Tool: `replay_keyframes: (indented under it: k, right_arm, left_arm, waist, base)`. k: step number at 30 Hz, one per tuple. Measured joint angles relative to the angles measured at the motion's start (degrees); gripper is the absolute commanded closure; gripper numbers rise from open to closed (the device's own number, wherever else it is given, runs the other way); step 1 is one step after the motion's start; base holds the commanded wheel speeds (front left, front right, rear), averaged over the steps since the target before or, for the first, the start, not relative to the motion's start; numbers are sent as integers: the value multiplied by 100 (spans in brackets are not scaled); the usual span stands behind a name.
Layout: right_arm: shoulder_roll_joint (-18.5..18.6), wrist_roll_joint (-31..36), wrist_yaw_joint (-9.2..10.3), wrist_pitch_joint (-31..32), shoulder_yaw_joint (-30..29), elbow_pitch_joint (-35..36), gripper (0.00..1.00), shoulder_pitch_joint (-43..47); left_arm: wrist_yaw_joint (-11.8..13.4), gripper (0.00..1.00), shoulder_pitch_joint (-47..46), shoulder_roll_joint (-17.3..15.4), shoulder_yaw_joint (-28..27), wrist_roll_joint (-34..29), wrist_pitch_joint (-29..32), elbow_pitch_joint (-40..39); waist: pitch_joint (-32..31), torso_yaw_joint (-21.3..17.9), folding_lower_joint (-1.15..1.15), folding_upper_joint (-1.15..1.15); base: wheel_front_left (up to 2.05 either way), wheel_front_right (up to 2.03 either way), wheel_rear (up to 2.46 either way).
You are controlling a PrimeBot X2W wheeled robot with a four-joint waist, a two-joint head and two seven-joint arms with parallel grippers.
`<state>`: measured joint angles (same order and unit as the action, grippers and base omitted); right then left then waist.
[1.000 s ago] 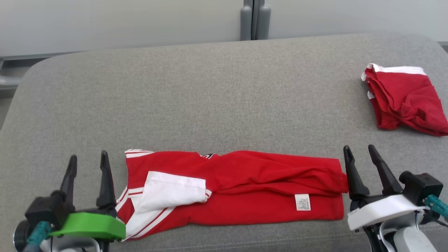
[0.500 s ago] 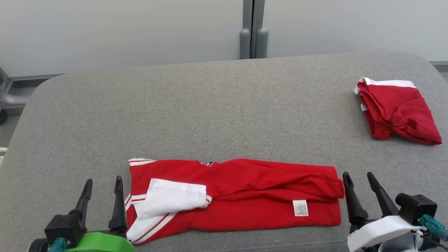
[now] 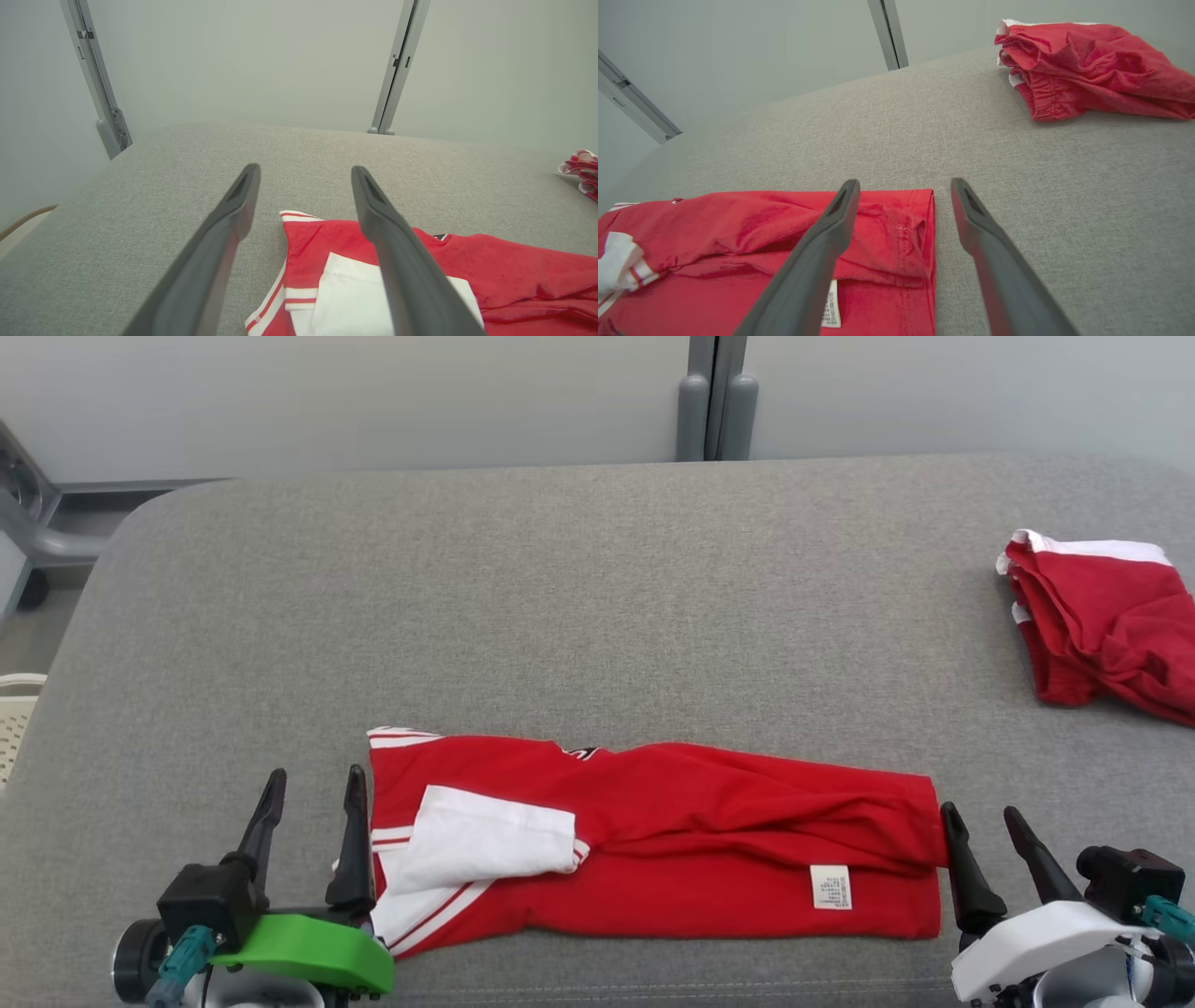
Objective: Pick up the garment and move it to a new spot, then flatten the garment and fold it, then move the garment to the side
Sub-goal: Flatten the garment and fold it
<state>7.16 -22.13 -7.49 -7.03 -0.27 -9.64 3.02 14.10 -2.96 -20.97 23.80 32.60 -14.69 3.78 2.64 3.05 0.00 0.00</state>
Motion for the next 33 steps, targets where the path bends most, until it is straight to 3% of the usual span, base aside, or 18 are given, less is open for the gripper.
replay_keyframes:
  k: [15,29,30,31,32,33]
  right_arm:
    - [116,-328,0,-116,-292,-1769,0,-754]
    - [272,-958,2,-136,866,-2245,0,-972]
    - [290,-1017,2,-118,953,-2242,11,-1001]
    - [308,-1067,2,-115,1011,-2246,11,-1034]
    - [336,-1122,2,-115,1046,-2253,89,-1061]
    - [364,-1185,2,-115,1071,-2264,100,-1087]
  left_arm:
    - [-259,0,-376,312,141,-120,-9,363]
    - [-320,0,-446,399,-62,-229,-25,398]
    - [-331,0,-446,410,-80,-242,-25,398]
    - [-332,0,-446,422,-104,-244,-25,398]
    - [-332,0,-446,433,-116,-263,-25,397]
    - [-333,0,-446,446,-129,-287,-25,394]
  waist:
    - [378,260,0,0]
    - [520,198,0,0]
    - [528,198,0,0]
    - [535,198,0,0]
    - [544,199,0,0]
    - [553,201,0,0]
  base:
    - [0,0,0]
    - [0,0,0]
    - [0,0,0]
    - [0,0,0]
    - [0,0,0]
    - [0,0,0]
